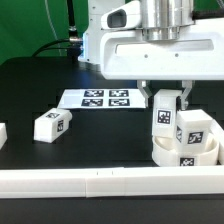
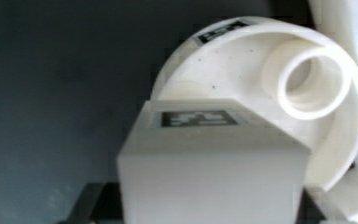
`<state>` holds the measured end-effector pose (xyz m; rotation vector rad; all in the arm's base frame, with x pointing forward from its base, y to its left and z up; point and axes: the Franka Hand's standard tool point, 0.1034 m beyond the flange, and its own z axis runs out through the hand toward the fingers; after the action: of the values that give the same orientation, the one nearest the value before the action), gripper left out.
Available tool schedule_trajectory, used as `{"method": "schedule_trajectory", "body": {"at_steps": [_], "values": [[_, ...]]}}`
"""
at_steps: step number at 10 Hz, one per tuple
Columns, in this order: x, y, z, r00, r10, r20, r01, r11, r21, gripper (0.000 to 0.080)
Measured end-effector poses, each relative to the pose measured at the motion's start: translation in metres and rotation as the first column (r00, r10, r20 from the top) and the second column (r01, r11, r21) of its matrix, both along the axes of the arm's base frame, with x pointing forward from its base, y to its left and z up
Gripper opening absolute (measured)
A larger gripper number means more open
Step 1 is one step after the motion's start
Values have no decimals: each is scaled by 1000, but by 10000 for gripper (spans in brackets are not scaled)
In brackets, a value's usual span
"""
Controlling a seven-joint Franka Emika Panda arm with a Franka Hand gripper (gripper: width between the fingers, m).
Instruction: Assemble stool
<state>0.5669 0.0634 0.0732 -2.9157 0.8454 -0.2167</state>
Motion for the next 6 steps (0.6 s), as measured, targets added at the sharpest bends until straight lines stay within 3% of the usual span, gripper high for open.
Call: {"method": "schedule_trajectory", "body": {"at_steps": [1,6], "values": [[0,5,0,991,-137,5,136,990,26,337],[1,9,1,898,-439,-33,440,891,111,337]]}}
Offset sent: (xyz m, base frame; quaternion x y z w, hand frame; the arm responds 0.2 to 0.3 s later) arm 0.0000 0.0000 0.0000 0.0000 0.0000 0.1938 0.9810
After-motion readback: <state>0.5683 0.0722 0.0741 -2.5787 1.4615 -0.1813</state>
